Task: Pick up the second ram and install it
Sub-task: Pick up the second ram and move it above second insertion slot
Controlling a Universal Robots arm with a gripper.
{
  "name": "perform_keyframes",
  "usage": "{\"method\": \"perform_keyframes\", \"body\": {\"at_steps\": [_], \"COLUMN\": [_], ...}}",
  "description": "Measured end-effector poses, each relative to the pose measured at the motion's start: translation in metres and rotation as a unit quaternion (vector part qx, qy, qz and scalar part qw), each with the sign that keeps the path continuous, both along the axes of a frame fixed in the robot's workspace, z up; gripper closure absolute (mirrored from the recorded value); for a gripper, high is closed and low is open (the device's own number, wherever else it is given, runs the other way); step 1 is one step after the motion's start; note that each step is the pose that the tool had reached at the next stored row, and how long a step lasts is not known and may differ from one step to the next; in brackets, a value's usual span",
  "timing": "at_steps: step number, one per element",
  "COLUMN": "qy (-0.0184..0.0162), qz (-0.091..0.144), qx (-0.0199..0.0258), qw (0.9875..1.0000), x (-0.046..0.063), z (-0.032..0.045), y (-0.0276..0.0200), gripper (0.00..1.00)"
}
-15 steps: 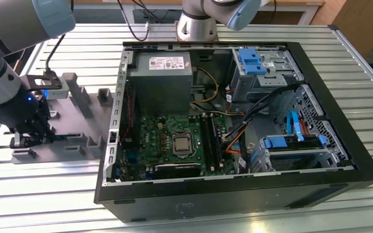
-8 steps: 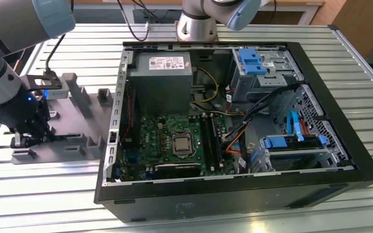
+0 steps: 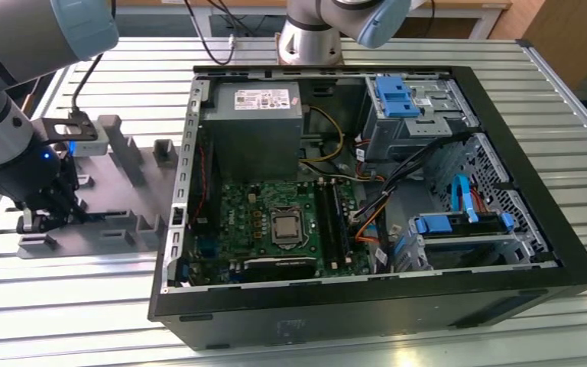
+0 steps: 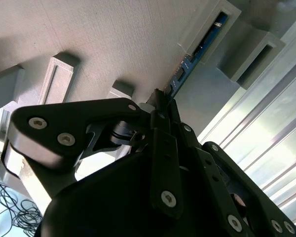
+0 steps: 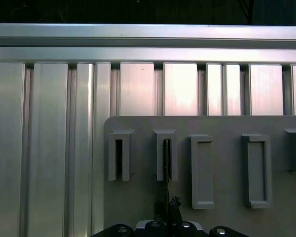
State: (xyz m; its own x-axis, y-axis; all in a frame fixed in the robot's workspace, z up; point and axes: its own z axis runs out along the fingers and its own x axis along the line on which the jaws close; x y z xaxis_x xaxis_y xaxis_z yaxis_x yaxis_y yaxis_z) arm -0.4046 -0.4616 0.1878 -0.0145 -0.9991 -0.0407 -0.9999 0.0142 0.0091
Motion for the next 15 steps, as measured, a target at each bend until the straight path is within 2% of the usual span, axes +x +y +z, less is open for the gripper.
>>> {"method": "perform_keyframes", "body": {"at_steps": [15], "qy": [0.0001], "qz": [0.000], "qx": [-0.0001], "qw": [1.0000], "x": [0.0000], "z": [0.0026], "y": [0.0000], "gripper": [0.86]}}
